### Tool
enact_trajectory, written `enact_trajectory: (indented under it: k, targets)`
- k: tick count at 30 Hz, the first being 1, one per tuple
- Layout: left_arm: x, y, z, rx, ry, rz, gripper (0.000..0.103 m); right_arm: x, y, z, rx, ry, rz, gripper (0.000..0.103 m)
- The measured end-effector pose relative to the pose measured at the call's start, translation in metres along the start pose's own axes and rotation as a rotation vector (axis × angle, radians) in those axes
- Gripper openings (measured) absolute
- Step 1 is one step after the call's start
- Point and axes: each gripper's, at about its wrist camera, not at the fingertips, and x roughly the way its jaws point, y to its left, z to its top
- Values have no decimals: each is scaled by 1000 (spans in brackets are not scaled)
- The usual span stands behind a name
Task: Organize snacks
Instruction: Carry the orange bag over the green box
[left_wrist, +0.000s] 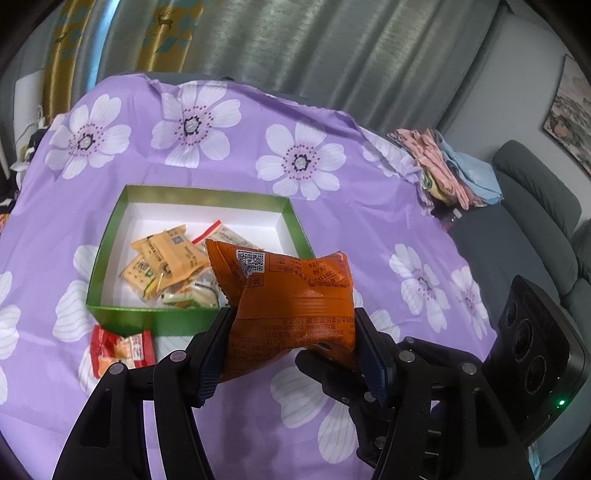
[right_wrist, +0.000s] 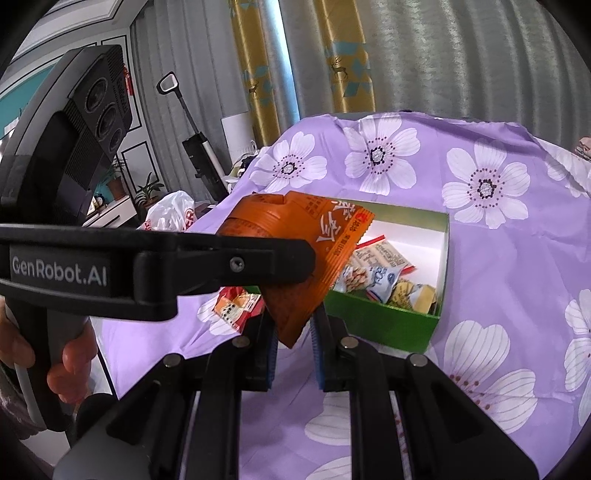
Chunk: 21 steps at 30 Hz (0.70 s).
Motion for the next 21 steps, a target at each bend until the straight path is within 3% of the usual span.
enact_trajectory:
  k: [21]
  targets:
    - [34, 13, 35, 2, 7, -14, 64, 24, -27, 23, 6, -5, -17, 16]
